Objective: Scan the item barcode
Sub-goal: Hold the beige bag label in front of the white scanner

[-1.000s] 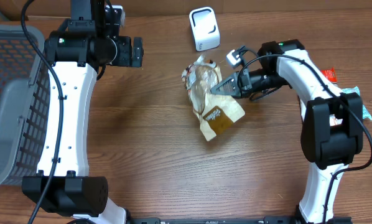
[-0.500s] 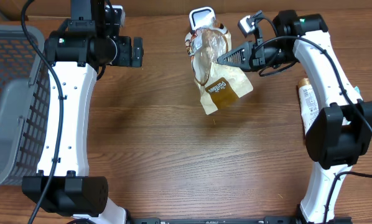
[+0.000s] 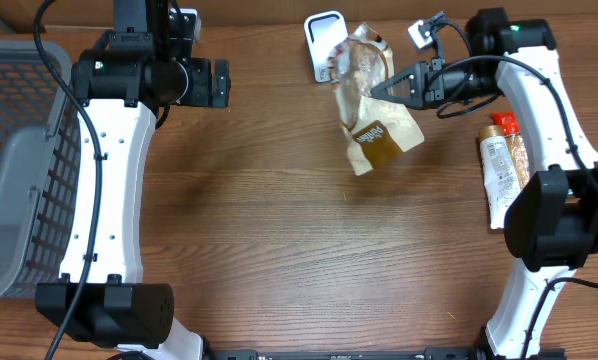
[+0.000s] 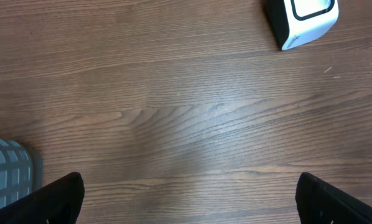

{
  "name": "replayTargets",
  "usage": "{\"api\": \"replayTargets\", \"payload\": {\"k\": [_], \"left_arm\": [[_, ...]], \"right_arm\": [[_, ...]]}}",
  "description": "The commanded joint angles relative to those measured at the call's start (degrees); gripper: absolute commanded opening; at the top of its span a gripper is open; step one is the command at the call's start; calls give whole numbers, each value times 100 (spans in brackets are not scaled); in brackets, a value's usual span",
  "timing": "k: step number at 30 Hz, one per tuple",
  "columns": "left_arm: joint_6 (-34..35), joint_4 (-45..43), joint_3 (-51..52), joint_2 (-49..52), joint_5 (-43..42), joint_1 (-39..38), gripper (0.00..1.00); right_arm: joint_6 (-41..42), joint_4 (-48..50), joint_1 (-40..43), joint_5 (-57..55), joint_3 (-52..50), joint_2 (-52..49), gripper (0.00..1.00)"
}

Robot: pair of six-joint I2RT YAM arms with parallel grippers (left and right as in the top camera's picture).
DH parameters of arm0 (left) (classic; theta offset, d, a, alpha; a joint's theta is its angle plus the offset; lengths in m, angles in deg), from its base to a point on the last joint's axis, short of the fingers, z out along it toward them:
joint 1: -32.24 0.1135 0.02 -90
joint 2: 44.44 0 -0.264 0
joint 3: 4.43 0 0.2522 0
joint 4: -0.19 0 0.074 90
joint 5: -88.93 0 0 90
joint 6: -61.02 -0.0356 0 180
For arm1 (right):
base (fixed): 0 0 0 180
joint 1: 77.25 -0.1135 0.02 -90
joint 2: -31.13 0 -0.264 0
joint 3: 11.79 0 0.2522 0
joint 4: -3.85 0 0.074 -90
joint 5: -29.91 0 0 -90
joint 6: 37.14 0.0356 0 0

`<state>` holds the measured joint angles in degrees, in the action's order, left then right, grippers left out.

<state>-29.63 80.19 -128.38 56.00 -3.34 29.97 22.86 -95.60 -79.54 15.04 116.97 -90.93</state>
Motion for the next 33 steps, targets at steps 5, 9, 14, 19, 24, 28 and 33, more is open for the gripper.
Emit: {"api": "replayTargets", "payload": {"k": [5,9,14,19,24,28,33], "left_arm": [[-109,-4,-70,-81,35,-39,100],[-109,-4,-70,-81,35,-39,100],[-109,-4,-70,-81,35,-39,99],[-109,-4,-70,-81,35,-39,99],[-109,-4,-70,-81,35,-39,100],[-109,-4,-70,-81,35,-39,99],[-109,-4,-70,-81,35,-39,100]], "right_arm": [[-66,192,-35,-1871,-389,236,4],[-280,203,-221,-2085,-614,236,4],[-256,68,-356,-1681,-629,236,4],[-284,-101,-348,-717,-632,236,4],[-354,-240,-350,-531,-632,236,4],[-798,-450,-350,-260,-632,236,4],[-356,177,-326,-114,-619,236,4]]}}
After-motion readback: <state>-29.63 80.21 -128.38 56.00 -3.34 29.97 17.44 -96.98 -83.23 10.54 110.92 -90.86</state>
